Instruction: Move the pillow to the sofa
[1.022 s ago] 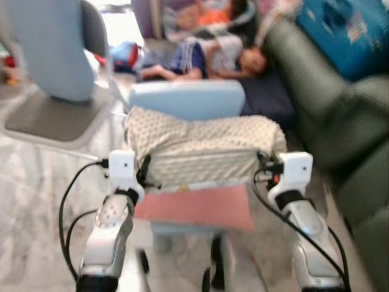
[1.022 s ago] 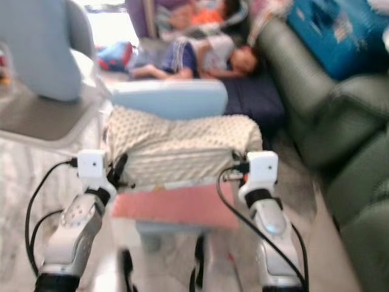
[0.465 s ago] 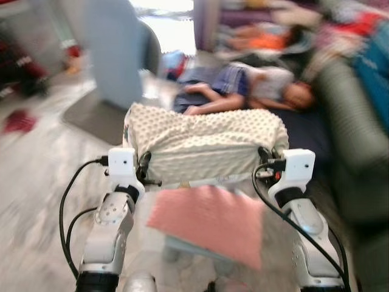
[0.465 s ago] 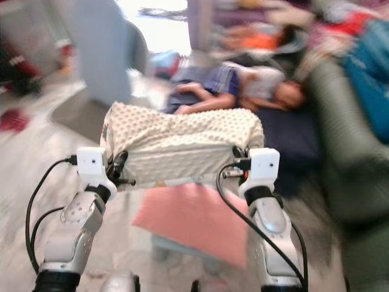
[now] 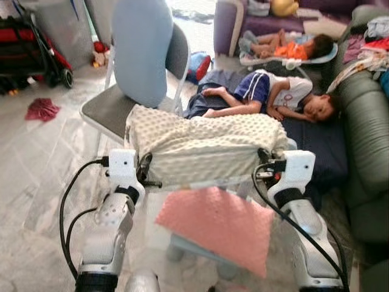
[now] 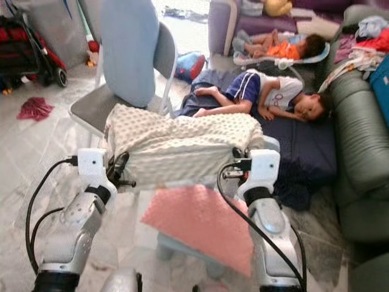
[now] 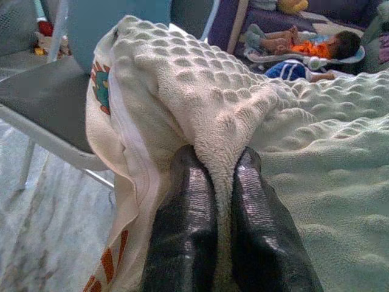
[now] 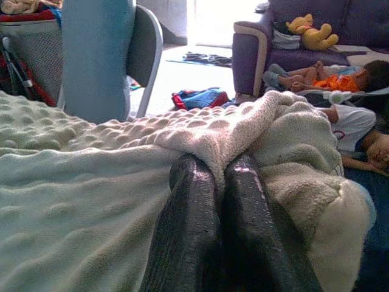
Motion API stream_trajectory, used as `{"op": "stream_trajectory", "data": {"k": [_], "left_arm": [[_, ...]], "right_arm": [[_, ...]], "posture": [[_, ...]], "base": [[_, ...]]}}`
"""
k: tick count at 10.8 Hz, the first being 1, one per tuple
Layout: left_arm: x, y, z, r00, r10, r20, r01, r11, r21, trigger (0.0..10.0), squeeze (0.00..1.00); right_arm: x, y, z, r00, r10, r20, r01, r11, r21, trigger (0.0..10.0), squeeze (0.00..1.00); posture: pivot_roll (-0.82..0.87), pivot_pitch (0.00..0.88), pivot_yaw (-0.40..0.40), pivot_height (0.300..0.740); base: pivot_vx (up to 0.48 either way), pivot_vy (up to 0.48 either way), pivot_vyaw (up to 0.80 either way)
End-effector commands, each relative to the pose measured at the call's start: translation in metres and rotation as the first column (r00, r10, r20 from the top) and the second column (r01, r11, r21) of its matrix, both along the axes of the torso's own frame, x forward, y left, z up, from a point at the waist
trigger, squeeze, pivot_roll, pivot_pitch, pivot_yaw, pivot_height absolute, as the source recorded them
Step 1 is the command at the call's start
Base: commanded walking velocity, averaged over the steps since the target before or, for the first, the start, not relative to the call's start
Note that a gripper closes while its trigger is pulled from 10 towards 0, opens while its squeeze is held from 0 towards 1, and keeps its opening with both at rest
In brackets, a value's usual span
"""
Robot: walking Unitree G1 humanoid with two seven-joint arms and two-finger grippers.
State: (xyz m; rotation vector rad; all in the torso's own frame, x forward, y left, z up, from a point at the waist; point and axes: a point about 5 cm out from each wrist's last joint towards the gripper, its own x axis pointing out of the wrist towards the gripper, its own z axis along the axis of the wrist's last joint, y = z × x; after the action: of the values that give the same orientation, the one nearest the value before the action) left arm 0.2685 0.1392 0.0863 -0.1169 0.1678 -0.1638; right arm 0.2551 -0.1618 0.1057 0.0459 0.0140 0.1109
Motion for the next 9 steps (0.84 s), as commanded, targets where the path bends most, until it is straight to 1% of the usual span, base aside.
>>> {"op": "stream_trajectory", "data": {"k": [1, 2, 4, 6, 8, 9], "left_arm": [[-0.0007, -0.0009, 0.0025, 1.0, -0.01, 0.007, 0.01, 1.0, -0.007, 10.0, 0.0], [-0.001, -0.0014, 0.0024, 1.0, -0.013, 0.004, 0.013, 1.0, -0.01, 10.0, 0.0], [-0.0019, -0.003, 0.0018, 1.0, -0.018, -0.003, 0.018, 1.0, -0.012, 10.0, 0.0], [-0.0019, -0.0034, 0.001, 1.0, -0.017, -0.009, 0.017, 1.0, -0.013, 10.0, 0.0], [-0.002, -0.0038, 0.0012, 1.0, -0.019, -0.013, 0.019, 1.0, -0.015, 10.0, 0.0], [-0.0022, -0.0039, 0.0014, 1.0, -0.02, -0.014, 0.02, 1.0, -0.016, 10.0, 0.0]], "right_arm": [[0.0007, 0.0007, 0.0026, 1.0, -0.001, 0.005, 0.001, 1.0, 0.001, 10.0, 0.0], [0.0008, 0.0013, 0.0011, 1.0, -0.003, -0.006, 0.003, 1.0, 0.004, 10.0, 0.0], [0.0005, -0.0002, 0.0007, 1.0, -0.01, -0.01, 0.01, 1.0, 0.003, 10.0, 0.0], [0.0002, -0.0004, -0.0012, 1.0, -0.018, -0.018, 0.018, 1.0, 0.004, 10.0, 0.0], [0.0005, 0.0003, -0.0011, 1.0, -0.018, -0.019, 0.018, 1.0, 0.004, 10.0, 0.0], [0.0013, 0.0003, -0.0011, 1.0, -0.02, -0.021, 0.02, 1.0, 0.004, 10.0, 0.0]], "posture": [[-0.09, 0.065, -0.043, 0.74], [-0.09, 0.068, -0.042, 0.74], [-0.09, 0.073, -0.04, 0.74], [-0.09, 0.075, -0.041, 0.74], [-0.09, 0.076, -0.041, 0.74], [-0.09, 0.076, -0.041, 0.74]], "base": [[-0.33, 0.0, 0.0], [-0.247, 0.0, -0.58], [-0.281, 0.0, -0.8], [-0.274, 0.0, -0.56], [-0.276, 0.0, 0.0], [-0.274, 0.0, -0.45]]}}
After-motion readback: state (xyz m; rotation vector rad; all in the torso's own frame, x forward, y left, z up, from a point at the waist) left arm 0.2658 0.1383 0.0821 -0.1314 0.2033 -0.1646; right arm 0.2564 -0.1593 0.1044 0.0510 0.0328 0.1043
